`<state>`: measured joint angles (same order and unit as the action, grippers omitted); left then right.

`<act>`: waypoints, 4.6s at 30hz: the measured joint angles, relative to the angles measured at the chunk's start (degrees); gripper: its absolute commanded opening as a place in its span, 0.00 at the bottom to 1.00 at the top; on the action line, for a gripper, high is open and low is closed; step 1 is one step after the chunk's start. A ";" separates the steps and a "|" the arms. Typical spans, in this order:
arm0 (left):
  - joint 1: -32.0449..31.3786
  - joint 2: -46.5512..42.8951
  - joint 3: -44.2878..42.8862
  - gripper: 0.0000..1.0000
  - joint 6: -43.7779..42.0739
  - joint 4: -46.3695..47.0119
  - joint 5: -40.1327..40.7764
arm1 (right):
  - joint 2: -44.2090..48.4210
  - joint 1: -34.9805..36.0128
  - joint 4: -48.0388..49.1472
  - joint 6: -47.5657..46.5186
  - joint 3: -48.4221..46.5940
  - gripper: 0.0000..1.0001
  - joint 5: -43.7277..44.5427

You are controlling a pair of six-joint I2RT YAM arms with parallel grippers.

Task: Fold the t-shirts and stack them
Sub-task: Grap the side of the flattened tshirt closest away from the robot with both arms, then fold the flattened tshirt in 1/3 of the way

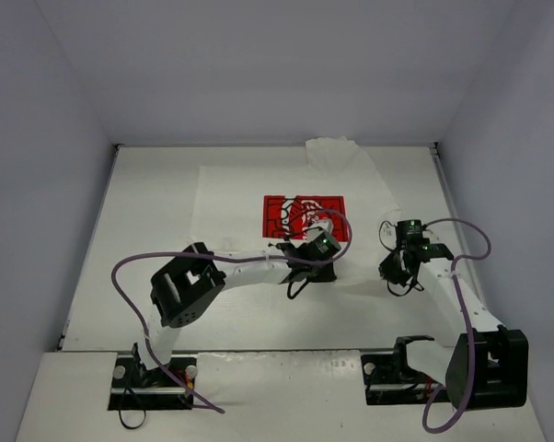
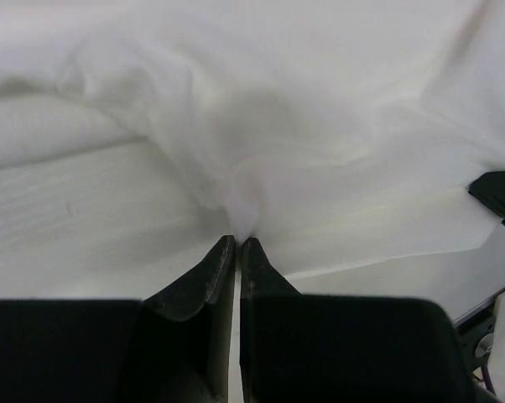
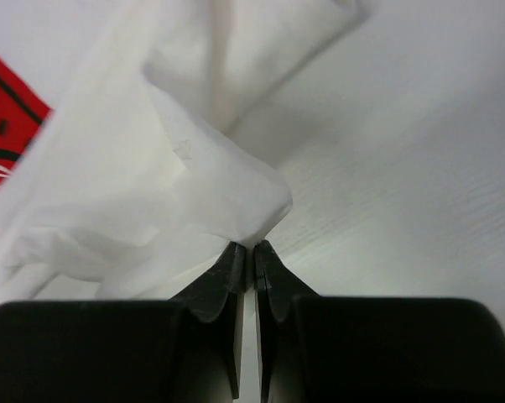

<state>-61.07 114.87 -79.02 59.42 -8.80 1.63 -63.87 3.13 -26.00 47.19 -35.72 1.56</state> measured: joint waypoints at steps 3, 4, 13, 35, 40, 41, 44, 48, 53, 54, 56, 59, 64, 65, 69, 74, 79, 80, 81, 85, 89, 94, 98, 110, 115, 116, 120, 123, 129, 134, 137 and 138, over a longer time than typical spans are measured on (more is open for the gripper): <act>2.57 -0.07 -3.44 0.00 -2.56 -0.38 -0.24 | -2.29 0.03 -0.24 -1.91 -6.18 0.00 1.33; 3.63 -0.09 -4.69 0.00 -3.47 -0.64 -0.55 | -3.81 0.05 -0.20 -2.67 -8.32 0.00 1.82; 12.42 2.83 -20.67 0.00 -12.91 -3.51 -3.34 | -21.73 0.52 1.76 -9.65 -27.23 0.00 3.39; 16.11 17.70 -36.77 0.00 -26.10 -6.78 -4.14 | -44.75 0.69 3.58 -18.71 -47.16 0.00 4.64; 16.46 17.70 -36.88 0.00 -27.08 -5.52 -3.07 | -46.14 0.76 3.93 -19.84 -50.51 0.00 4.45; 16.48 17.70 -36.88 0.00 -27.29 -5.34 -2.98 | -46.45 0.80 3.93 -20.13 -51.10 0.00 4.42; 16.58 17.70 -36.92 0.00 -27.59 -5.09 -2.60 | -47.65 1.06 3.93 -20.75 -52.59 0.03 4.35; 16.93 17.94 -37.11 0.10 -27.90 -4.72 -2.14 | -49.56 1.19 3.96 -21.67 -54.43 0.13 3.97; 18.25 18.70 -38.84 0.38 -28.75 -5.44 -1.19 | -51.48 1.05 3.91 -23.43 -57.53 0.36 4.94; 18.69 18.77 -39.38 0.46 -29.02 -5.70 -0.98 | -51.58 0.99 3.95 -23.64 -58.25 0.40 5.17; 19.64 18.84 -40.94 0.50 -29.41 -6.30 -0.59 | -51.59 0.95 3.93 -24.47 -59.81 0.41 5.50; 20.94 18.64 -42.99 0.50 -29.82 -6.76 -0.10 | -51.59 0.93 4.03 -25.99 -62.26 0.43 5.73; 23.09 13.47 -39.36 0.50 -30.38 -9.06 1.63 | -49.93 1.06 4.32 -30.90 -63.74 0.42 4.26; 23.55 10.94 -36.84 0.50 -30.41 -10.17 2.21 | -48.96 1.16 4.33 -32.24 -63.53 0.40 3.35; 27.09 -2.45 -25.24 0.50 -29.66 -15.60 2.63 | -43.23 2.06 4.81 -36.28 -60.87 0.22 -1.83; 36.19 -22.99 -5.66 0.50 -27.22 -19.51 2.56 | -39.23 4.70 5.62 -38.46 -55.30 0.08 -5.61; 43.26 -35.70 8.79 0.50 -26.00 -23.67 2.02 | -41.26 8.87 5.33 -39.43 -49.82 0.09 -5.84; 43.74 -36.78 10.69 0.50 -25.97 -24.10 1.50 | -41.89 9.36 5.25 -39.44 -49.16 0.09 -5.99; 44.03 -37.40 12.29 0.50 -25.99 -24.80 1.09 | -42.52 9.66 5.18 -39.44 -48.60 0.10 -6.09; 45.00 -37.71 15.83 0.50 -26.41 -25.90 -0.54 | -44.56 9.56 5.35 -39.59 -48.03 0.12 -6.41; 46.37 -38.15 16.97 0.50 -26.99 -26.88 -1.28 | -47.54 9.31 5.65 -39.80 -48.11 0.12 -7.18; 47.06 -39.97 17.30 0.50 -28.04 -27.61 -1.40 | -52.02 9.30 5.88 -39.79 -49.06 0.12 -7.99; 47.26 -41.26 18.86 0.50 -28.40 -28.03 -1.40 | -54.61 9.42 5.67 -40.10 -50.67 0.12 -7.95; 48.10 -42.17 20.57 0.50 -29.81 -29.03 -0.49 | -64.50 9.67 6.17 -42.03 -67.18 0.14 -4.04; 48.70 -43.99 20.98 0.50 -30.67 -29.92 0.14 | -68.24 10.05 5.63 -43.21 -73.78 0.16 -2.93; 48.92 -44.40 20.98 0.50 -30.75 -29.98 0.27 | -68.21 10.22 5.47 -43.50 -74.87 0.19 -2.96; 49.90 -44.67 20.93 0.50 -30.96 -30.00 1.21 | -65.06 12.09 5.98 -44.55 -77.07 0.26 -4.23; 50.63 -41.21 20.31 0.44 -31.00 -30.03 1.40 | -58.45 15.27 7.44 -45.15 -73.18 0.27 -4.98; 51.07 -29.07 17.72 0.38 -30.95 -28.69 -0.28 | -43.38 23.82 10.81 -45.35 -56.93 0.26 -8.09; 51.24 -22.07 13.18 0.37 -32.05 -27.39 -1.40 | -39.96 26.23 13.85 -43.87 -43.78 0.25 -10.57; 51.39 -19.66 10.80 0.36 -32.39 -26.31 -2.24 | -39.97 26.21 14.63 -43.39 -38.51 0.24 -10.92; 51.42 -19.03 10.47 0.35 -32.40 -25.90 -2.36 | -39.96 26.21 14.92 -43.27 -37.37 0.23 -10.99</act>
<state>-9.65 95.84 -68.55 27.03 -34.71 -0.73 -103.83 29.34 -11.07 3.92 -73.08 -9.43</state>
